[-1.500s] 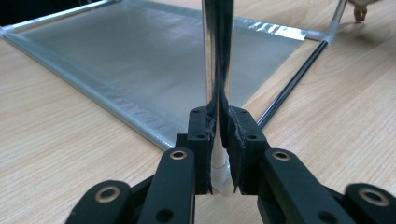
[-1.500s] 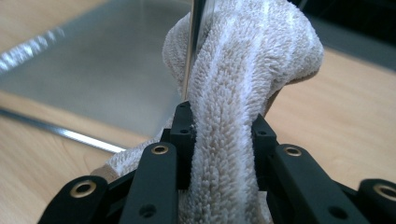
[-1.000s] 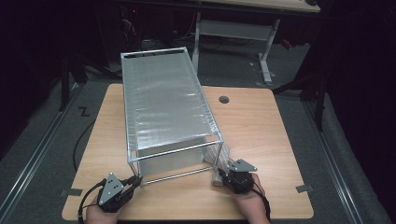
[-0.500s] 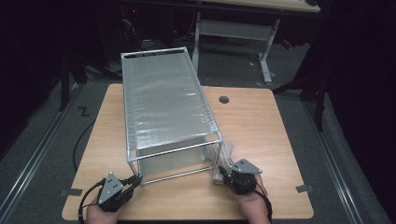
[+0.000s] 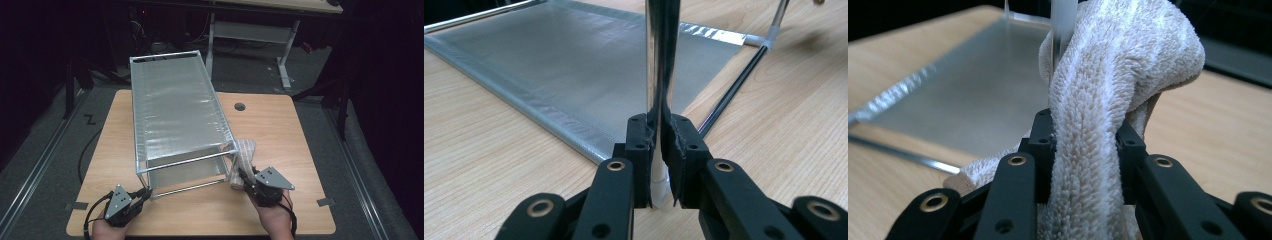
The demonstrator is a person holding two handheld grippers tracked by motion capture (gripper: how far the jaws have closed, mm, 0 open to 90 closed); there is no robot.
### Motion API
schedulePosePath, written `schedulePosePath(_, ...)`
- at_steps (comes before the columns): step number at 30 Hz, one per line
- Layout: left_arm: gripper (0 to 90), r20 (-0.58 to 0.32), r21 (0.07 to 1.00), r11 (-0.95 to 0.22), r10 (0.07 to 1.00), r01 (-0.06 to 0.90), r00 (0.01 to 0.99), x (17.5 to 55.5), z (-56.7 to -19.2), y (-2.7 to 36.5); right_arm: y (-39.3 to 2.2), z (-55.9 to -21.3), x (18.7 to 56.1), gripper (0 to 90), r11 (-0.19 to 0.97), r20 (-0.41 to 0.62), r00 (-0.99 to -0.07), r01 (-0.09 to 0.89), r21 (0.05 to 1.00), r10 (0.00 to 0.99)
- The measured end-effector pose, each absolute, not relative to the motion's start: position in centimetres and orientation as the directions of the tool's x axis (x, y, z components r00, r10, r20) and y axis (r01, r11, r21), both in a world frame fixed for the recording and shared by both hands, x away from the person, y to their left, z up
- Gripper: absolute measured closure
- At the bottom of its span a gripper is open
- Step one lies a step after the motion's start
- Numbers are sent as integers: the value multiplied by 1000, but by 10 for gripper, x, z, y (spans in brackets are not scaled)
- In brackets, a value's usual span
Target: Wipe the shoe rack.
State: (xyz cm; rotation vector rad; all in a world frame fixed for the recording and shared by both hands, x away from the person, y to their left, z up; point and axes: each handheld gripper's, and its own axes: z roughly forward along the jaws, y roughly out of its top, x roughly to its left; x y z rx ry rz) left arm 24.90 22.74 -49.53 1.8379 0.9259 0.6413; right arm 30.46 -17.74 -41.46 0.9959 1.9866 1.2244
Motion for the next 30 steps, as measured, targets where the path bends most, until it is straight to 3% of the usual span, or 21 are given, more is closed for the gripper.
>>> schedulePosePath(5, 802, 41, 908, -273, 813, 317, 581, 249, -495, 226, -181, -398, 297, 696, 258, -102, -530, 230, 938, 842)
schedulePosePath(17, 801, 44, 908, -277, 810, 315, 585, 249, -495, 225, -182, -399, 298, 695, 259, -100, -533, 234, 937, 840)
schedulePosePath(30, 803, 37, 907, -275, 808, 320, 588, 249, -495, 226, -175, -447, 310, 696, 361, -99, -558, 382, 851, 824)
